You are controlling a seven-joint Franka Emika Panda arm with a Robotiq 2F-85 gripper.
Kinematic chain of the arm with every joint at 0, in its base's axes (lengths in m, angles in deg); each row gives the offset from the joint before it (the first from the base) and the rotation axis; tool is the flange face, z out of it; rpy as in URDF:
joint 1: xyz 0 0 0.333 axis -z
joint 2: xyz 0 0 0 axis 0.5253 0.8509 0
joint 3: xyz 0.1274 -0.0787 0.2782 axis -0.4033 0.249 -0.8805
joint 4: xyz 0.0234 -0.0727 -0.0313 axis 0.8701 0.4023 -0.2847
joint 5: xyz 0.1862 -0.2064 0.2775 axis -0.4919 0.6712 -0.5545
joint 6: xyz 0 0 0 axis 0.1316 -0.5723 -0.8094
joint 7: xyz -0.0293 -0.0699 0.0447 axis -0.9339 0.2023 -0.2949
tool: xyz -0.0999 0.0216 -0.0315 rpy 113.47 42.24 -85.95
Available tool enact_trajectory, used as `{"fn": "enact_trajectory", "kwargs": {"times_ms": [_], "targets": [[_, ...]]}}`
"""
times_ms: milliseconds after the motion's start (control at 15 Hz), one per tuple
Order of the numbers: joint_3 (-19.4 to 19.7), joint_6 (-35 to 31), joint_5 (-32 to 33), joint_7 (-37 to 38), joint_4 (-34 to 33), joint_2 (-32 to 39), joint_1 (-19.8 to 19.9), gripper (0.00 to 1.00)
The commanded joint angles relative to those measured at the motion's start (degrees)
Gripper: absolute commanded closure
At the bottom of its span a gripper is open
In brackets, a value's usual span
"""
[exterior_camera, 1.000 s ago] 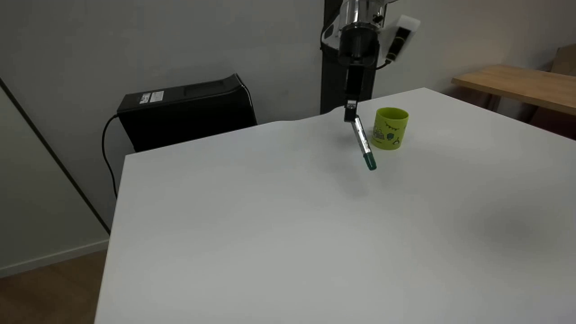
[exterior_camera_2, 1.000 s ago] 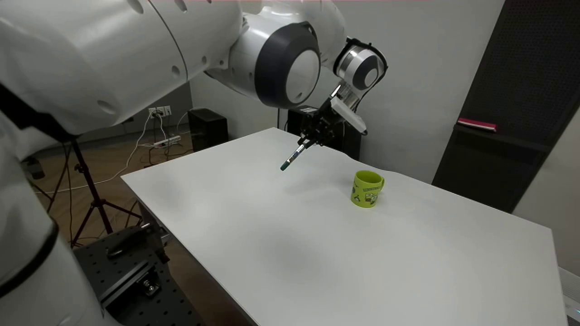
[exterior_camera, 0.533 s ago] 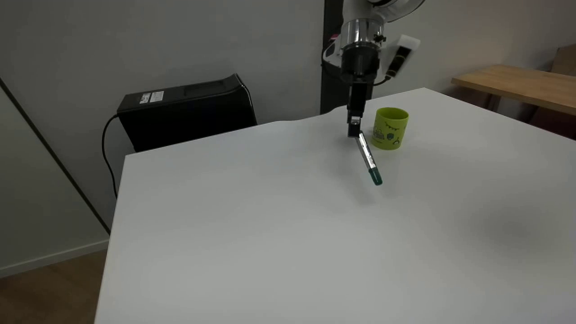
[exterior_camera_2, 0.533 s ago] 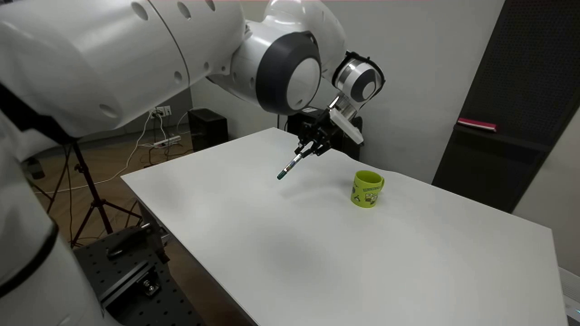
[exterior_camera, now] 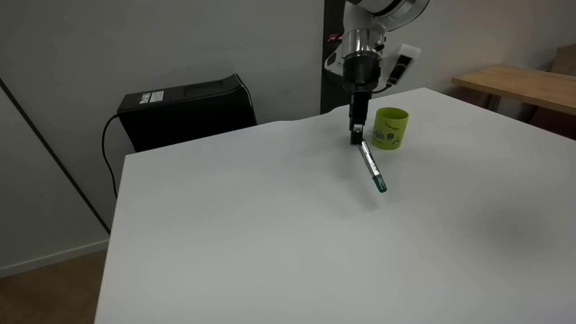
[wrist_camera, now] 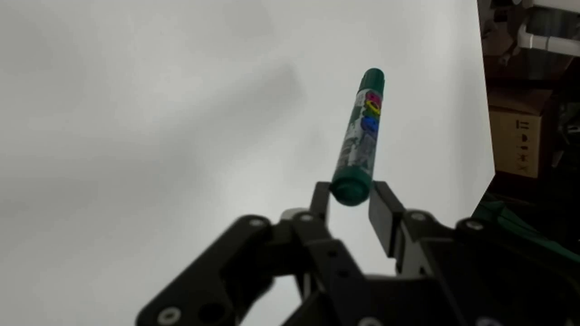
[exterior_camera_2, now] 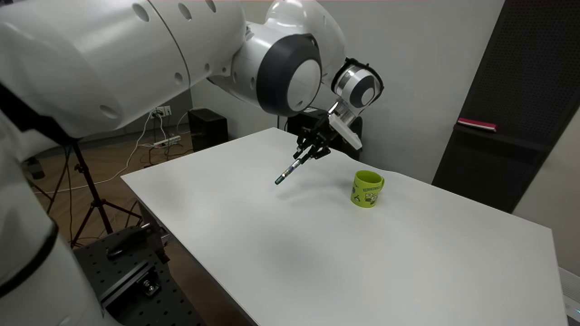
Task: Take the marker from the cup and put it on the table
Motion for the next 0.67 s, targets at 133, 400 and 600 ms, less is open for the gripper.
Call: {"fn": "enact_trajectory", "kwargs": {"times_ms": [133,400,600], "targets": [[0.02,-0.77,-0.14,-0.21,0.65,-0.65,0.36,0.31],[0.31,-1.50,0.35,-0.52,0.78,-1.01,0.26,0.01],[2.44,-8.32,3.34,0.07,1.39,-3.00,-0.82,0.00]]}}
